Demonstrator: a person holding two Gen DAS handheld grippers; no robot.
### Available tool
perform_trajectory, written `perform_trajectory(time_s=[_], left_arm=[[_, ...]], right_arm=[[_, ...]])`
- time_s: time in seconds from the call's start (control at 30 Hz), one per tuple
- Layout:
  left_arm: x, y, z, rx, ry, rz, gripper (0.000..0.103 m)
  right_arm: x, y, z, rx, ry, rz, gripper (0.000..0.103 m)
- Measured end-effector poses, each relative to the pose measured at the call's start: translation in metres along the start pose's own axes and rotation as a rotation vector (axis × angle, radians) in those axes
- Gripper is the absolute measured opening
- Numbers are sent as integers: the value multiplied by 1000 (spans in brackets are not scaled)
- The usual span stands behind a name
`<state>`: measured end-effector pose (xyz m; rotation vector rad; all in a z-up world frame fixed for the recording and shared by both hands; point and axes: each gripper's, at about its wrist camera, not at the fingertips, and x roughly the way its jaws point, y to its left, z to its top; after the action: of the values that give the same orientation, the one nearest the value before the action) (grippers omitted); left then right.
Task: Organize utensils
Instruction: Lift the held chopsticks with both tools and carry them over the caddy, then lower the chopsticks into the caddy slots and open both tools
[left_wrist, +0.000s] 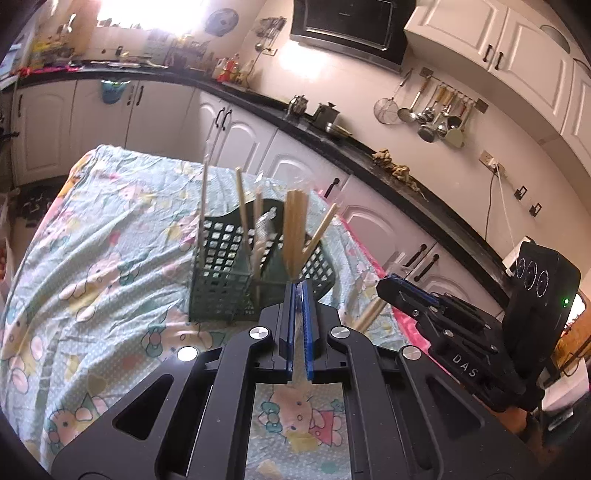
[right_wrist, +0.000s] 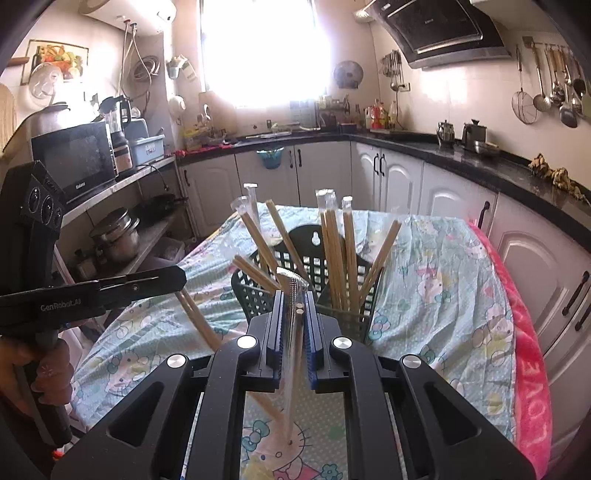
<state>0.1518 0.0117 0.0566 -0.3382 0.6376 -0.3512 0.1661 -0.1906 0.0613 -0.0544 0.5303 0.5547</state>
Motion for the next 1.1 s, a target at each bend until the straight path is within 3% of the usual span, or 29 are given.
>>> perform_trajectory(time_s=[0.63, 1.1], left_arm=[[-15, -49, 39, 97, -70, -84, 1], [-28, -83, 90, 168, -177, -102, 1]], right_arm=[[-48, -2, 29, -2, -146, 3, 10], [-67, 5, 78, -86, -247, -27, 10]])
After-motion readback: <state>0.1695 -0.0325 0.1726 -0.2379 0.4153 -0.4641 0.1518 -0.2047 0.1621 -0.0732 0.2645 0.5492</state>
